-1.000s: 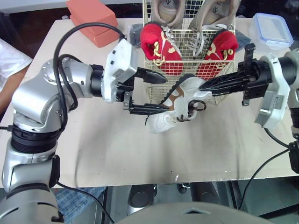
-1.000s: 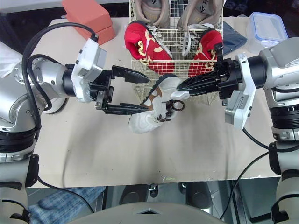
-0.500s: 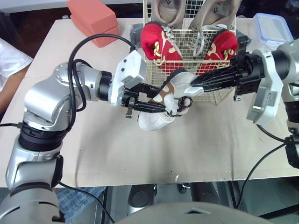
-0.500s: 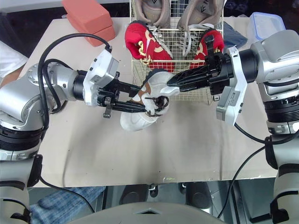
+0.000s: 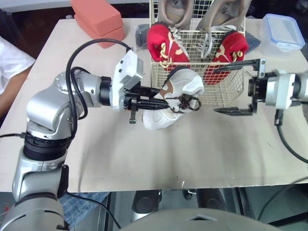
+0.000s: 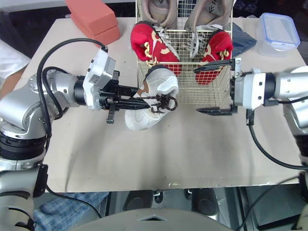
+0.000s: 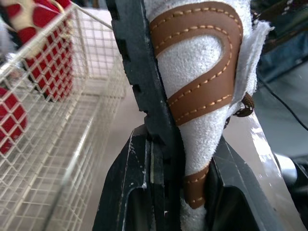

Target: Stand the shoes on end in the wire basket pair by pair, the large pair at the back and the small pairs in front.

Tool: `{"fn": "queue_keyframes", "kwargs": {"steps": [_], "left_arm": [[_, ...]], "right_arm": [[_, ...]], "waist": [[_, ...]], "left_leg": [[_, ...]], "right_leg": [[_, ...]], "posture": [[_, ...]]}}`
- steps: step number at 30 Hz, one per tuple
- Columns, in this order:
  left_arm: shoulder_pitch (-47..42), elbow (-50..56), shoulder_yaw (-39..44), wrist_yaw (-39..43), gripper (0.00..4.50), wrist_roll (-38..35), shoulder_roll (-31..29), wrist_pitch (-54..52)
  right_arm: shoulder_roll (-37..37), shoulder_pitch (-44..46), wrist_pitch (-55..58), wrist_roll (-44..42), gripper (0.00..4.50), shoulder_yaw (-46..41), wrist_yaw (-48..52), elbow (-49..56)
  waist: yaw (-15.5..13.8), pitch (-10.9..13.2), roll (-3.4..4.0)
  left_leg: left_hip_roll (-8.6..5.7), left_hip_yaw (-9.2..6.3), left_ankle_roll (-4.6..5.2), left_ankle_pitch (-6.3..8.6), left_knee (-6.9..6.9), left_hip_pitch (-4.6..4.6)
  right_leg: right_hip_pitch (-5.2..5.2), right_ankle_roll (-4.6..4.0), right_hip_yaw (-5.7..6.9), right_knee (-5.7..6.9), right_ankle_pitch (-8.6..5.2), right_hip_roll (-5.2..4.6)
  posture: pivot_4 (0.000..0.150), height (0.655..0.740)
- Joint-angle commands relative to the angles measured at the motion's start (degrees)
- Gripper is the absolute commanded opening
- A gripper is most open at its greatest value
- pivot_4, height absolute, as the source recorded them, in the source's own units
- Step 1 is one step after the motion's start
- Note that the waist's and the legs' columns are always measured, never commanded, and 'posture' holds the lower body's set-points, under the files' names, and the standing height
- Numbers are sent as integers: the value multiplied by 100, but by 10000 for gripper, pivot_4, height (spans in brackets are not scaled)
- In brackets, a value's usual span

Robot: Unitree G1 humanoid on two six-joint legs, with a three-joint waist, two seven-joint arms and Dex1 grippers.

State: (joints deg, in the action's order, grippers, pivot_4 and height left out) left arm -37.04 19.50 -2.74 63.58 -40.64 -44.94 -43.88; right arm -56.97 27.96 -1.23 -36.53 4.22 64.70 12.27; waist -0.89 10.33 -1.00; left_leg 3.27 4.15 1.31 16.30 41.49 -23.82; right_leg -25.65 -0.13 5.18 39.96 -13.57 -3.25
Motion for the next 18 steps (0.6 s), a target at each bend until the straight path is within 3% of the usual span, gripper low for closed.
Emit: {"fn": "queue_keyframes", "kwargs": {"steps": [1, 5, 13, 17, 18], "left_arm": [[53, 251, 228, -218, 5681, -21, 167, 253], [125, 161, 152, -637, 5681, 325, 526, 621], [249, 236, 47, -687, 5681, 414, 788, 801], [238, 206, 88, -639, 5681, 423, 767, 815], [232, 199, 94, -634, 5681, 420, 765, 817]], "right_arm": [[-151, -430, 1630, -1247, 45000, -545, -852, 1106], [70, -876, 3164, -3047, 45000, -812, -2435, 1974], [1236, -566, 3870, -4358, 45000, -789, -4910, 2248], [1531, -436, 4038, -4119, 35118, -685, -5192, 2222], [1582, -401, 4078, -4090, 29501, -672, -5238, 2210]], "waist": [[18, 0, 1], [8, -1, -3], [3, -2, -9], [-2, -2, -9], [1, -2, -9]], "left_leg": [[1, 3, 0, 0, 0, 4], [4, 0, 0, 0, -3, 8], [-3, 1, 1, 1, -3, 0], [-4, -1, 1, 1, -7, -2], [-5, 0, 2, 1, -7, -3]], "right_leg": [[1, 0, -3, 0, 0, 4], [4, 1, -4, 4, 0, 8], [1, 2, -5, -3, 0, 20], [1, 2, -2, -8, 0, 22], [1, 2, -3, -8, 0, 21]], "posture": [[1500, 6860], [1500, 6860], [1500, 6860], [1500, 6860], [1500, 6860]]}}
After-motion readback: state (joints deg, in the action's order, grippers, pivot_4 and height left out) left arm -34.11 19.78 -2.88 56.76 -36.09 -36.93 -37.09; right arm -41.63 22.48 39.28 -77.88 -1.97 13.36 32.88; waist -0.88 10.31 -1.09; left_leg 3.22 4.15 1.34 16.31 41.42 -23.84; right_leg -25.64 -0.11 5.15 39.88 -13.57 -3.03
